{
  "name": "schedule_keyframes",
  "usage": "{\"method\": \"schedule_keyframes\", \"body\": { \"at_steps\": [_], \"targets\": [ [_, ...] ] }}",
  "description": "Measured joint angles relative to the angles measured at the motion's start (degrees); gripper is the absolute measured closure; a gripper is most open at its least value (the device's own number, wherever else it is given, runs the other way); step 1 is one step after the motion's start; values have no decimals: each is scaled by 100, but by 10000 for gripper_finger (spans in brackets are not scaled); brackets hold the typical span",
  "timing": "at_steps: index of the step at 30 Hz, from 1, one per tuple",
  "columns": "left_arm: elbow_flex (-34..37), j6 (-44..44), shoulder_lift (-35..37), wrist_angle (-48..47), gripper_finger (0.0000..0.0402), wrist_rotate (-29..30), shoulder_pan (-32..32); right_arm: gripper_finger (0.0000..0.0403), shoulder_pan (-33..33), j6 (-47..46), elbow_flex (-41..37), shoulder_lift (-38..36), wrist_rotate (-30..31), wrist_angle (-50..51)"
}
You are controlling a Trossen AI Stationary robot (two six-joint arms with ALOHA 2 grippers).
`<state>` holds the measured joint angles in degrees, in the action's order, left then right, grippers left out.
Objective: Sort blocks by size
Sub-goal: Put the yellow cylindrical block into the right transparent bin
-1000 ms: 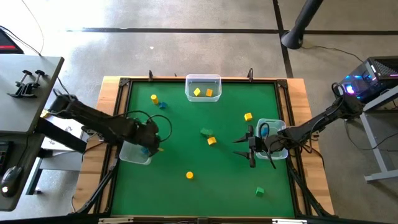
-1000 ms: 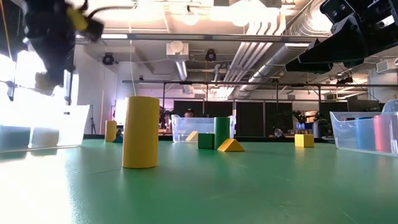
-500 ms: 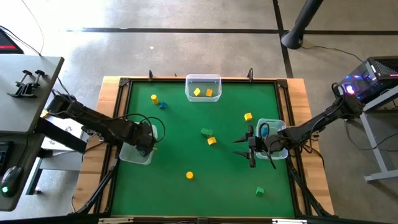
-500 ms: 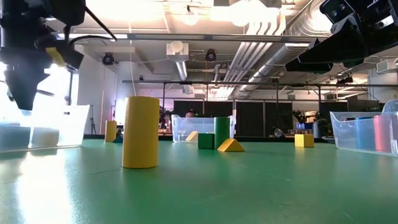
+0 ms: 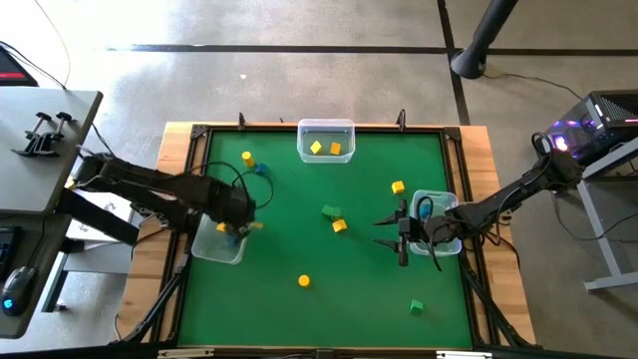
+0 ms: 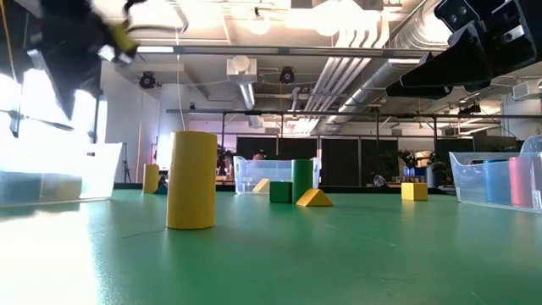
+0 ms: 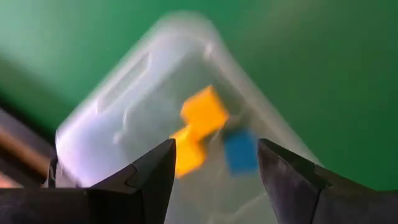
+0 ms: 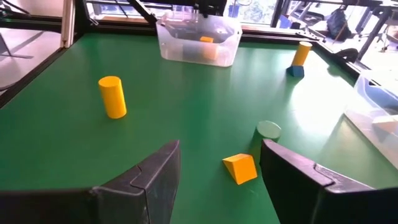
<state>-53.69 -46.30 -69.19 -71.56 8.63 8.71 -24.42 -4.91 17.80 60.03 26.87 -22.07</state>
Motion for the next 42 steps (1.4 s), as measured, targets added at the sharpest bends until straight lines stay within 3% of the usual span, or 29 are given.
{"method": "schedule_keyframes", "body": {
  "at_steps": [6, 9, 14, 23, 28, 34, 42],
  "targets": [
    [-422, 1327, 4, 1383, 190, 1275, -486, 192, 166, -17, 0, 0, -15, -2],
    [-420, 2024, -40, 2189, 190, 1597, -833, 192, 237, -25, 0, 0, -57, 1],
    [-420, 2333, -304, 2664, 190, 1665, -1740, 192, 311, -63, 0, 0, -91, 34],
    [-414, 1706, -936, 2110, 190, 1576, -3500, 192, 345, -176, 0, 0, -92, 41],
    [-414, 1828, -1117, 2189, 184, 1135, -4386, 192, 345, -256, 0, 0, -93, 42],
    [-414, 2063, -1536, 2226, 163, 1087, -4955, 192, 345, -280, 0, 0, -93, 44],
    [-414, 2305, -2095, 2577, 125, 994, -5161, 192, 345, -274, 0, 1, -91, 44]
  ]
}}
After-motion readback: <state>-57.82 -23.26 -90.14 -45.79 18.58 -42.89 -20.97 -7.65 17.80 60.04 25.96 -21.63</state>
